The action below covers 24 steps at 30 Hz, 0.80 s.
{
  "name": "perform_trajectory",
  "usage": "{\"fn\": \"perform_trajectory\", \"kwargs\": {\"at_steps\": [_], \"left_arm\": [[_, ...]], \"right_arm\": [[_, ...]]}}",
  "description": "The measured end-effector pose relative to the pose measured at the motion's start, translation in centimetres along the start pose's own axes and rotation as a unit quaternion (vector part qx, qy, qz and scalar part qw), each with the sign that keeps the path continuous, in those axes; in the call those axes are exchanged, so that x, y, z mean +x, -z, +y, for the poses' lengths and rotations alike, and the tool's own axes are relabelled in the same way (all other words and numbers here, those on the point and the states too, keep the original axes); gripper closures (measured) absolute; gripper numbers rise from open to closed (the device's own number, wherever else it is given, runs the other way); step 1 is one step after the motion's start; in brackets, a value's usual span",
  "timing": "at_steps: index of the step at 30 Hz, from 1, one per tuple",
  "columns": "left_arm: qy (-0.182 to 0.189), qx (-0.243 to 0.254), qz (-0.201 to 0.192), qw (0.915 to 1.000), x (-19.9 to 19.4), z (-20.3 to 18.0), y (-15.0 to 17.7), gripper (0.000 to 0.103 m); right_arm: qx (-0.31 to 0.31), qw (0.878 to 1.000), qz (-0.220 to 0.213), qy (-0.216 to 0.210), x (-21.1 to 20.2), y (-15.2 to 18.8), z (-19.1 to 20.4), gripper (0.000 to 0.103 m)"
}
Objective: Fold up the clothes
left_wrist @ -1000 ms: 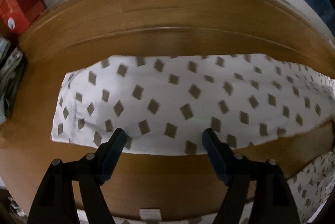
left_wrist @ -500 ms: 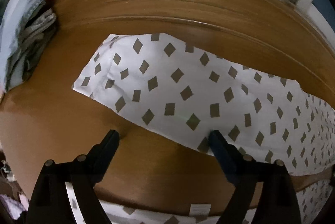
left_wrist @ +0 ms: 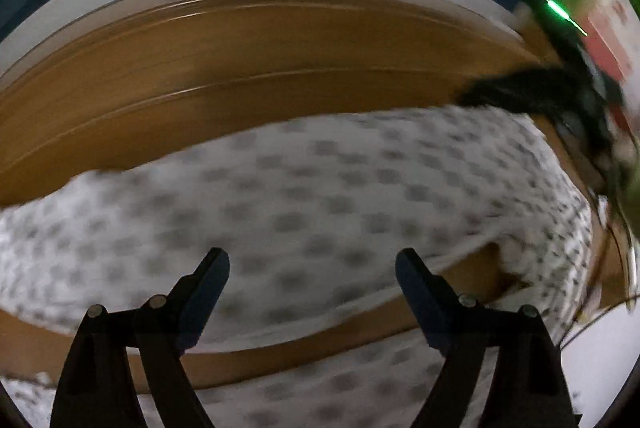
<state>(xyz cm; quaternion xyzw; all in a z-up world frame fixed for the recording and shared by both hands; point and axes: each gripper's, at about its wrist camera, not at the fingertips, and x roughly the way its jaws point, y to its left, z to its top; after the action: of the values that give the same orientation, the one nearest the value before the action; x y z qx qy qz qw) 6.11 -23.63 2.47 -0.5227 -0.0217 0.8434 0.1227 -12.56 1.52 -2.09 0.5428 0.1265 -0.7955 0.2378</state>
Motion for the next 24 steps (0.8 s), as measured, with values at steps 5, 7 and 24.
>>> {"fn": "perform_trajectory", "kwargs": {"at_steps": [5,7,24], "left_arm": [[-0.012,0.002,0.016,0.9998,2.5,-4.6,-0.6,0.019],[-0.024,-0.012,0.024,0.9993,3.2,-4.7,-0.7,0.019],[-0.116,-0.051,0.030,0.9916,3.4,-6.5,2.1,0.016]], "right_arm": [[-0.036,0.998,0.029,-0.050,1.6,-0.2,-2.0,0.053],[-0.059,0.996,0.041,-0.059,2.1,0.2,-2.2,0.053],[-0.047,0.996,-0.037,0.067,1.7,0.4,-5.9,0.100]]}}
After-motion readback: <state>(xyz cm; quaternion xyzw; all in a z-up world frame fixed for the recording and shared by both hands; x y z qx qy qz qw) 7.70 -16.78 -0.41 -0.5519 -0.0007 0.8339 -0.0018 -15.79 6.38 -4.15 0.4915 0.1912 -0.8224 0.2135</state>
